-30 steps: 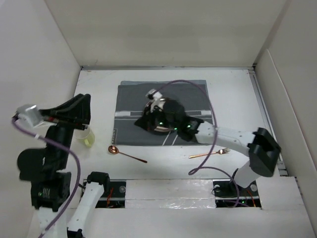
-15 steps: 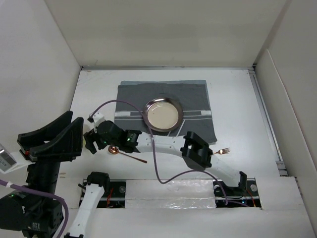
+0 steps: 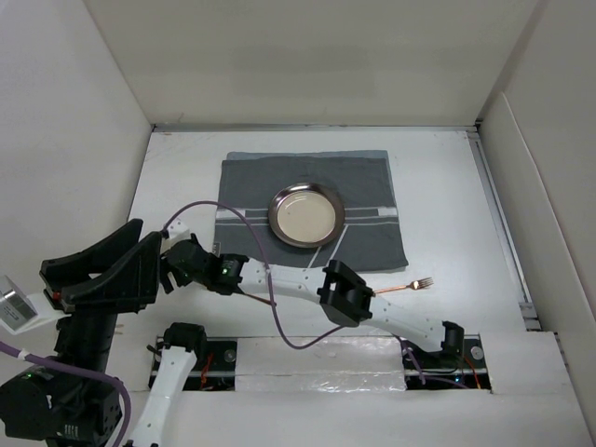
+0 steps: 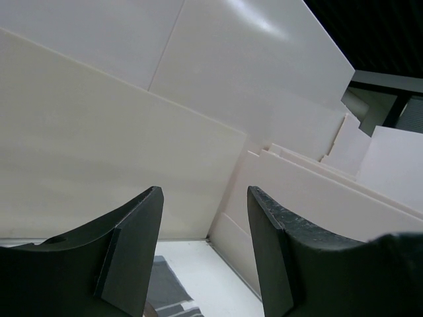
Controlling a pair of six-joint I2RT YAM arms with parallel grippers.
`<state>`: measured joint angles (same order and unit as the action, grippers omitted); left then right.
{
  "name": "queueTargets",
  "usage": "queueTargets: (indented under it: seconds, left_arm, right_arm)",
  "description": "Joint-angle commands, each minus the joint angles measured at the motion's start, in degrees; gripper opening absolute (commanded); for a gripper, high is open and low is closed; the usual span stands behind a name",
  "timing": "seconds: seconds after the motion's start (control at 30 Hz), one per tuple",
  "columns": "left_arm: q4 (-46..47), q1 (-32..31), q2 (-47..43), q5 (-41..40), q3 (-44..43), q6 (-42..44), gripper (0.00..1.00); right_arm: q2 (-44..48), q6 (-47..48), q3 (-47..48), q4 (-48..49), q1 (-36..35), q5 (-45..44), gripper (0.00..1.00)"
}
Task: Set the dinner table for one person
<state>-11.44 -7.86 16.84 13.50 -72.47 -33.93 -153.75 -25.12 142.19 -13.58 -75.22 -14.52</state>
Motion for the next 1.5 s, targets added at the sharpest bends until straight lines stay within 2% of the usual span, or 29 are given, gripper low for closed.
queueTargets:
  seconds: [0.0,0.17,0.4,0.5,0.6,0.63,0.7,0.8,0.83,0.9,0.93,1.03,1.07,1.1,1.3,1.47]
  left_arm:
    - [1.8,-0.8,-0.7,0.3,0.6,0.1,0.50]
    - [0.5,-2.0,-1.2,-1.6,-0.1,1.5,0.50]
    - [0.8,-2.0,-2.2,-2.0,2.4,1.4,0.50]
    - [0.9,-2.5,-2.3,-2.1,3.6,1.5,0.50]
    - [0.9,-2.5,-2.3,-2.2,4.9,1.4,0.50]
    - [1.0,-2.5,-2.5,-2.2,5.4,1.4,0.49]
    - [1.2,-2.5,-2.5,-2.4,5.7,1.6,0.49]
    - [1.2,-2.5,-2.7,-2.9,6.2,1.9,0.49]
    - [1.2,-2.5,-2.7,-3.0,6.4,1.9,0.49]
    - [0.9,-2.5,-2.6,-3.5,6.5,2.1,0.49]
    - [1.0,-2.5,-2.7,-3.6,6.8,2.2,0.49]
    - [0.9,-2.5,-2.4,-4.4,7.6,2.7,0.49]
    - [0.9,-2.5,-2.4,-4.7,7.8,2.8,0.49]
    - [0.8,-2.5,-2.3,-5.1,8.0,3.0,0.49]
    - [0.0,-2.5,-1.4,-5.3,8.0,4.0,0.49]
    - [0.6,-2.5,-0.8,-3.7,12.6,3.9,0.49]
  right_arm:
    - [-0.4,-1.5,3.5,2.7,-0.8,-6.0,0.84]
    - [-1.2,-2.4,4.0,4.3,-0.8,-10.7,0.81]
    - [-2.2,-2.0,3.8,7.5,-0.8,-10.5,0.77]
    - [-3.2,-1.5,4.4,8.7,-0.3,-9.0,0.71]
    - [-2.1,-0.5,2.4,11.7,0.2,-8.1,0.59]
    - [-2.0,-0.4,2.2,11.7,0.2,-7.3,0.51]
    - [-1.6,-0.2,1.9,12.5,0.9,-5.3,0.44]
    - [-0.2,-0.1,0.3,13.0,0.9,-4.5,0.26]
    - [0.5,-0.2,-2.2,15.2,0.9,-3.8,0.17]
    - [3.0,-0.8,-4.6,18.2,0.9,-3.9,0.08]
    - [4.1,-1.1,-5.4,19.3,0.9,-3.8,0.00]
    - [8.4,0.7,-6.6,20.1,0.9,-6.3,0.00]
    - [10.6,0.8,-9.0,25.2,0.9,-4.8,0.00]
    - [12.8,0.8,-13.6,27.4,1.5,-4.2,0.00]
    - [29.4,2.4,-27.1,35.5,5.3,-4.4,0.00]
    - [44.8,2.2,-45.7,39.9,13.2,-4.0,0.00]
